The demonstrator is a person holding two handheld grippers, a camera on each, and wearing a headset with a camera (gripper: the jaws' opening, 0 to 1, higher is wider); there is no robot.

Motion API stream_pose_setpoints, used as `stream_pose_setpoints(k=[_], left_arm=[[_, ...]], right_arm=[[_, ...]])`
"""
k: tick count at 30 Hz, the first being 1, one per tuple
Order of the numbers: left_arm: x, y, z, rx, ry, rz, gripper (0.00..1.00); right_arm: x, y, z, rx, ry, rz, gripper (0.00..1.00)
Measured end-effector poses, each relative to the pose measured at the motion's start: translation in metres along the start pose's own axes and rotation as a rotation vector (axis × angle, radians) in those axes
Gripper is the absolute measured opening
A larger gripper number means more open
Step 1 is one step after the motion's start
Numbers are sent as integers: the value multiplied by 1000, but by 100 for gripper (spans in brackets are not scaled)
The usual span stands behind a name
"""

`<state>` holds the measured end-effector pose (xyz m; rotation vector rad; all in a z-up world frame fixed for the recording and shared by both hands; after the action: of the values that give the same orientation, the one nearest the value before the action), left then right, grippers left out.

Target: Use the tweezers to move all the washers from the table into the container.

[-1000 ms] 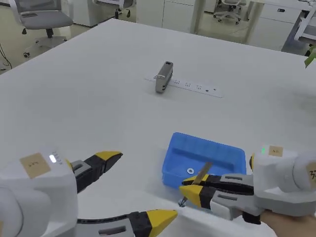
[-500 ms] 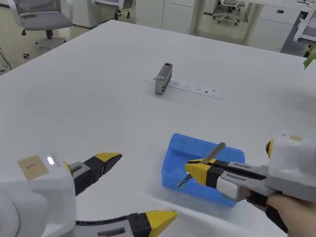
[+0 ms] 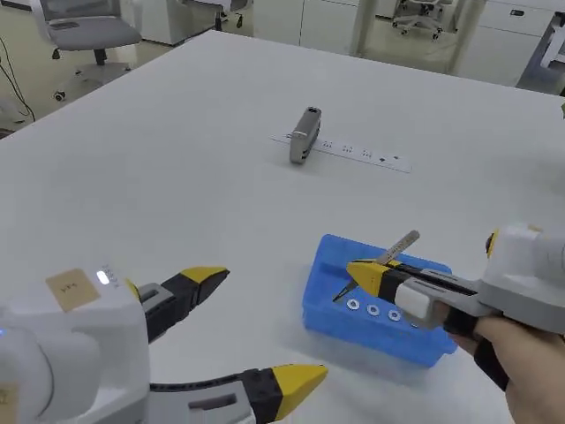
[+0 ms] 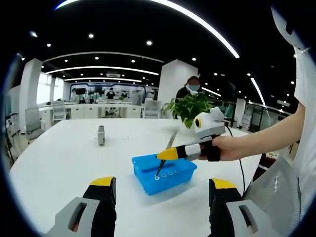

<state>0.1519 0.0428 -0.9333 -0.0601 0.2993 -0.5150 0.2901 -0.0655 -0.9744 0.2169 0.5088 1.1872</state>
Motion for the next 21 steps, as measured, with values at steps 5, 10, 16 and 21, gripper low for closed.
stream_pose_setpoints(k=[5,10,16,21], left_arm=[[0,-1,-1,1,5,-5,77],[0,0,-1,-8,7,-2,76],[1,0,-3,-5,16,-14,72],[1,-2,-3,-6,16,-27,68]], right_arm=[[7,-11,-3,18,8,-33,3],[14,-19,-7,32,24,-68,3],[23,-25,-14,14,58,-96,3],[24,-30,-17,-25,77,-112,3]])
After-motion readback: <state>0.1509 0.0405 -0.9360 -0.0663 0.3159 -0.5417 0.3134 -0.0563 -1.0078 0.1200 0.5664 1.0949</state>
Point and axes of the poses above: the centre of the closed fingertips' face, and the gripper's own axes: x roughly forward along the fingers, y roughly to its left, z roughly out of its top, the point moved 5 cm from there along -x, roughly backward along the fingers, and after that the axes turned 1 degree about -z, right-handed, at the moved point
